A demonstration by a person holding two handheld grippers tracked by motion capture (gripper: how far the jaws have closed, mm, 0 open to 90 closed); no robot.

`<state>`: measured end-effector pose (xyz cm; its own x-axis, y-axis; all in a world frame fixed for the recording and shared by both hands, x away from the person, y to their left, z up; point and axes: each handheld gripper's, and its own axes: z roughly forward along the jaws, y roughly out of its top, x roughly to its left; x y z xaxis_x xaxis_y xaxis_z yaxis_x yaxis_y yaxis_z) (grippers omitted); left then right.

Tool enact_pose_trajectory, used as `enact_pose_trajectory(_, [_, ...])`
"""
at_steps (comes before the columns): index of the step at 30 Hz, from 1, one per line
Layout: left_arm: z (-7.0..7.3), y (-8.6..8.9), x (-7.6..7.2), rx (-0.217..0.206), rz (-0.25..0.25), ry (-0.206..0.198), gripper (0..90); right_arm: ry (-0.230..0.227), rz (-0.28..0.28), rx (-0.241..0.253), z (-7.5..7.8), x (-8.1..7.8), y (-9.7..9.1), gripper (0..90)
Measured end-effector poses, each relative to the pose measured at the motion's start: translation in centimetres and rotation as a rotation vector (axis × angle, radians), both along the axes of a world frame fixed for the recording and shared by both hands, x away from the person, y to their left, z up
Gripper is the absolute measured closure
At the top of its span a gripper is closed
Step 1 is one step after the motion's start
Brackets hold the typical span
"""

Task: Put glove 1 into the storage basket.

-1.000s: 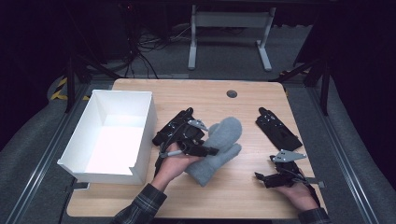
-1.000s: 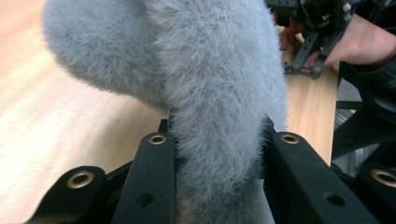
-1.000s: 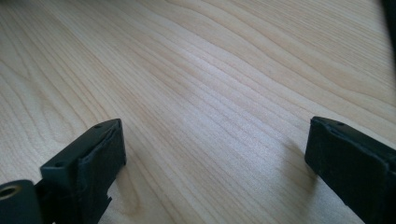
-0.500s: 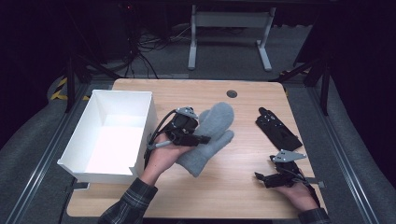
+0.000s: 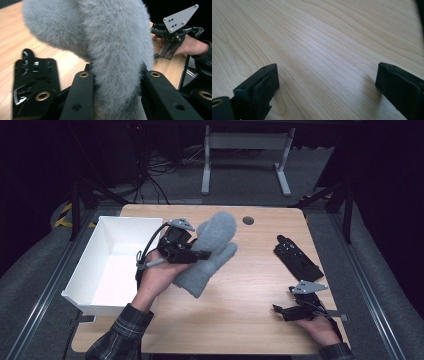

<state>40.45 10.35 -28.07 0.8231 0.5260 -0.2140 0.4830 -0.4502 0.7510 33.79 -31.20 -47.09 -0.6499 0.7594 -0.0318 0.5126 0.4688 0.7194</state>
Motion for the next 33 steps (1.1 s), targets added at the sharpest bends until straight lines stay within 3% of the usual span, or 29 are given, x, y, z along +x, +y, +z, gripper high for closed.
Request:
enact_pose_trajectory(8, [2.3, 3.1, -0.1, -0.004, 0.061, -0.033, 71.7, 0.001, -0.001, 0.000, 0.0, 0.0, 0.0, 5.3])
enact_pose_trajectory(17, [3.7, 6.7, -0.3, -0.008, 0.144, -0.053, 71.8, 0.001, -0.001, 0.001, 0.0, 0.0, 0.0, 5.3])
enact_pose_trajectory(28, [4.0, 11.3, -0.6, 0.005, 0.250, -0.057, 71.9, 0.002, 0.000, 0.001, 0.0, 0.0, 0.0, 5.1])
enact_pose_trajectory(29, [3.9, 12.4, -0.6, 0.005, 0.279, -0.057, 71.9, 0.002, 0.000, 0.001, 0.0, 0.0, 0.0, 5.1])
enact_pose_trajectory(33, [3.5, 13.7, -0.6, 0.012, 0.314, -0.047, 71.9, 0.002, 0.000, -0.001, 0.0, 0.0, 0.0, 4.9])
